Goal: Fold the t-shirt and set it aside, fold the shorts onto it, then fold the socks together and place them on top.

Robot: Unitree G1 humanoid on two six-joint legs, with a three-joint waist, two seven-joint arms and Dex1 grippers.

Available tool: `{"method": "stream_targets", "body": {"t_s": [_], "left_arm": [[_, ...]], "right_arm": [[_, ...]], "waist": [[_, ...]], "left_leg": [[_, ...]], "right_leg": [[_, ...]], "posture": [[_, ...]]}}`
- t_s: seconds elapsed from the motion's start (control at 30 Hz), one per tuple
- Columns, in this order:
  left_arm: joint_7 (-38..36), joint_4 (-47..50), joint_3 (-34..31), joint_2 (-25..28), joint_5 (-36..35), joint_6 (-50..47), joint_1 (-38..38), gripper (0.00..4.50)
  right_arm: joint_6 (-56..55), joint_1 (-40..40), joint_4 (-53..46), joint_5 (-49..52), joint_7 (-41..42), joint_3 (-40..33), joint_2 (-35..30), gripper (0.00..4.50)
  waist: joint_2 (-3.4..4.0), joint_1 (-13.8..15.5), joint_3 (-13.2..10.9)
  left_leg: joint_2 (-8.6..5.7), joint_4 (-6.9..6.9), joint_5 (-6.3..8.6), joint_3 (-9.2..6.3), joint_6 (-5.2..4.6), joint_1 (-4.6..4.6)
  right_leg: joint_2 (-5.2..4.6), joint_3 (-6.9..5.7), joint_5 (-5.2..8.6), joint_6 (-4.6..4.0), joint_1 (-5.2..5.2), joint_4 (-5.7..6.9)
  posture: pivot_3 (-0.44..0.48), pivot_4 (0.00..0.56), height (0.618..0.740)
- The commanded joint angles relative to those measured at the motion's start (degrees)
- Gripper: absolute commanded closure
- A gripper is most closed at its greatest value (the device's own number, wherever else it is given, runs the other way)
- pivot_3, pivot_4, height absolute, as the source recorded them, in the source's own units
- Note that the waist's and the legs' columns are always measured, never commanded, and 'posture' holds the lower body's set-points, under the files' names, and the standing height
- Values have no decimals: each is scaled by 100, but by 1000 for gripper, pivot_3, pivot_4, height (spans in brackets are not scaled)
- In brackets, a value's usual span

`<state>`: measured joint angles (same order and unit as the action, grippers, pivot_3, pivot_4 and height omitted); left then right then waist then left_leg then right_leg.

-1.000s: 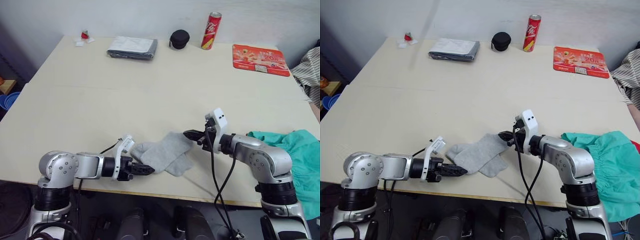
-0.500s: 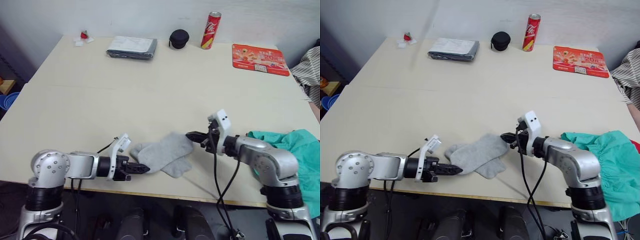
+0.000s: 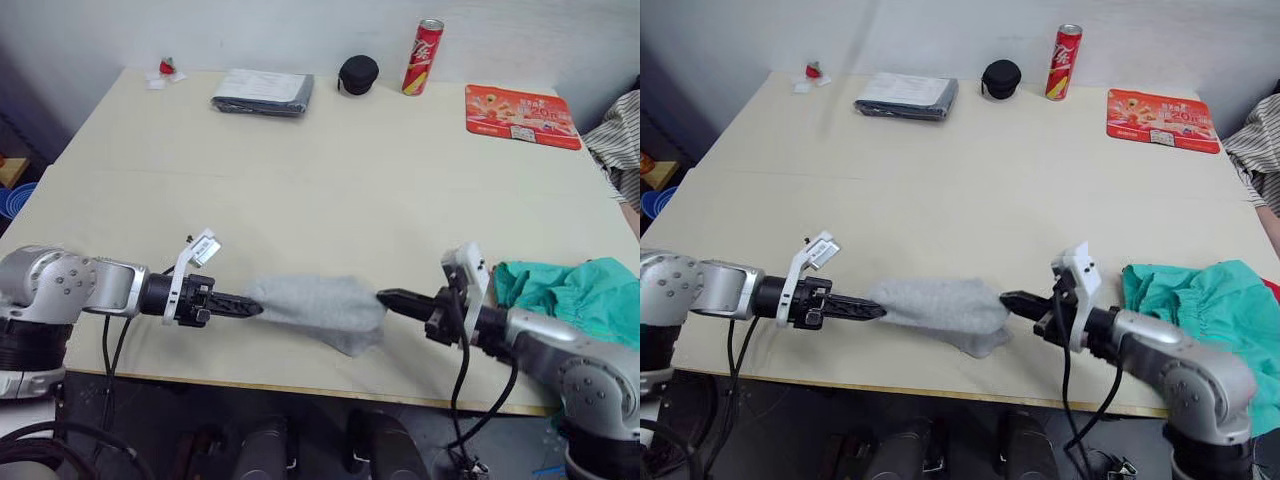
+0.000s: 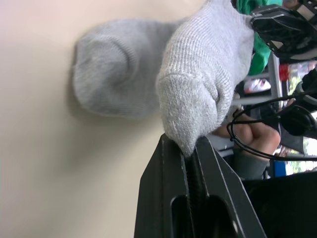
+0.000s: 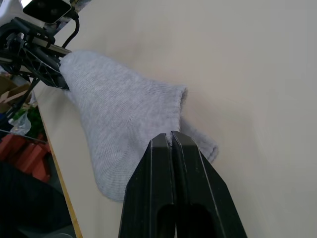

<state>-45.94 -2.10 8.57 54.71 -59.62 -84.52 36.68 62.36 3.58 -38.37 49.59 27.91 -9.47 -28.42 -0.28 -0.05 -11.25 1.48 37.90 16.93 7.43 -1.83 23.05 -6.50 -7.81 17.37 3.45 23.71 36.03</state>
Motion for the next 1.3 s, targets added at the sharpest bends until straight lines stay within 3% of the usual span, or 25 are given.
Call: {"method": "stream_targets", "body": {"t_s": [0.03, 0.27, 0.9, 1.03, 1.23, 1.3], "left_arm": [[-828, -416, 634, -28, 683, 481, 422, 4474], [-1814, -1129, 1343, -307, 1605, 981, 983, 4474], [-2612, -1660, 1509, -801, 2733, 1295, 1201, 4474], [-2573, -1648, 1295, -912, 2817, 1548, 1095, 3533], [-2322, -1317, 536, -733, 2810, 1959, 727, 1655], [-2402, -1089, 177, -629, 2791, 2461, 478, 1650]], "right_arm": [[-1019, -559, -428, -637, 116, 313, -9, 4500], [-2189, -1210, -382, -1193, 119, 455, 173, 4500], [-2617, -1422, 18, -1742, 125, 867, 182, 4500], [-2728, -1387, 190, -1725, 110, 885, 358, 4500], [-3171, -1496, 52, -1916, 252, 631, 175, 2506], [-3337, -1565, -56, -1912, 395, 500, 17, 1861]], "waist": [[0, 2, 0], [-15, -9, -8], [-23, 0, -9], [-24, 0, -8], [-24, -13, -8], [-25, -7, -8]], "left_leg": [[-1, 0, 0, 5, 0, 0], [4, 2, -2, 12, -4, 0], [9, 25, -7, 14, -8, 1], [10, 29, -8, 13, -8, 0], [10, 32, -8, 13, -9, -1], [10, 31, -8, 14, -9, -2]], "right_leg": [[0, 4, 0, 0, 2, 1], [8, 12, -2, 4, 5, 5], [13, 21, 0, 1, 9, 36], [13, 21, 0, 0, 9, 40], [12, 22, 1, -1, 9, 47], [10, 24, 1, -1, 10, 48]], "posture": [[0, 150, 740], [0, 150, 740], [0, 150, 740], [0, 150, 740], [0, 150, 740], [0, 150, 740]]}}
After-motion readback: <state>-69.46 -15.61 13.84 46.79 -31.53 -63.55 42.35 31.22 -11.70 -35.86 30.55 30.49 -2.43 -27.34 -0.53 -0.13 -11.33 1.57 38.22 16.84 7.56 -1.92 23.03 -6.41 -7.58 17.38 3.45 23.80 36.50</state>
